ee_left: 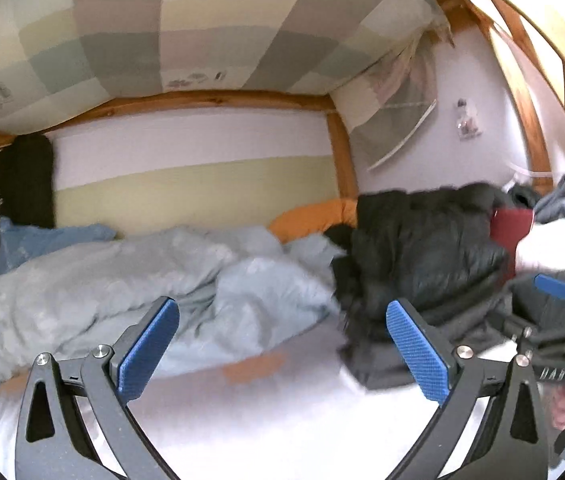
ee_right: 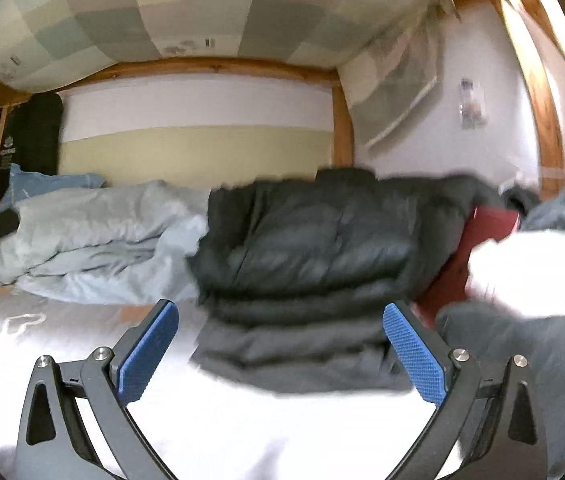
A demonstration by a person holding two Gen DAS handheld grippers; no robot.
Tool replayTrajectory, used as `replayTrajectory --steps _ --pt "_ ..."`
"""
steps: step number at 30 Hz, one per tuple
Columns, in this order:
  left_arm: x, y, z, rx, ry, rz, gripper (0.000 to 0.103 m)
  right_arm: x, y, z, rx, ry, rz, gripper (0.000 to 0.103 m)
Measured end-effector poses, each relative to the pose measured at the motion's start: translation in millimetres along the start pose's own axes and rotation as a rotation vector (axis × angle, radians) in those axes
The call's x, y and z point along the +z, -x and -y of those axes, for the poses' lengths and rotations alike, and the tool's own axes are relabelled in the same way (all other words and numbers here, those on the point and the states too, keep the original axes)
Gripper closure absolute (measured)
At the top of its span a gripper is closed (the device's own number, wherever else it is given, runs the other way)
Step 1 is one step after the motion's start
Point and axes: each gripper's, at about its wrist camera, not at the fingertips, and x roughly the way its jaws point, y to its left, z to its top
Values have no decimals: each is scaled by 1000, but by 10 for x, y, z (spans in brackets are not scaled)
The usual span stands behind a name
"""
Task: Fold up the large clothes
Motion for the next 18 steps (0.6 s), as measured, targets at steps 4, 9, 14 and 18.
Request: replayTrajectory --steps 4,9,14,18 --pt "-354 49 -20 51 11 -51 0 -159 -34 10 -51 -46 -55 0" --pt "-612 7 57 83 -2 -59 0 -410 -97 102 -66 -127 -8 0" --pt "-804 -21 95 163 18 -18 0 -462 -237 81 -51 -112 -51 0" --pt "-822 8 0 180 65 -3 0 -467 -216 18 -53 -80 -37 0"
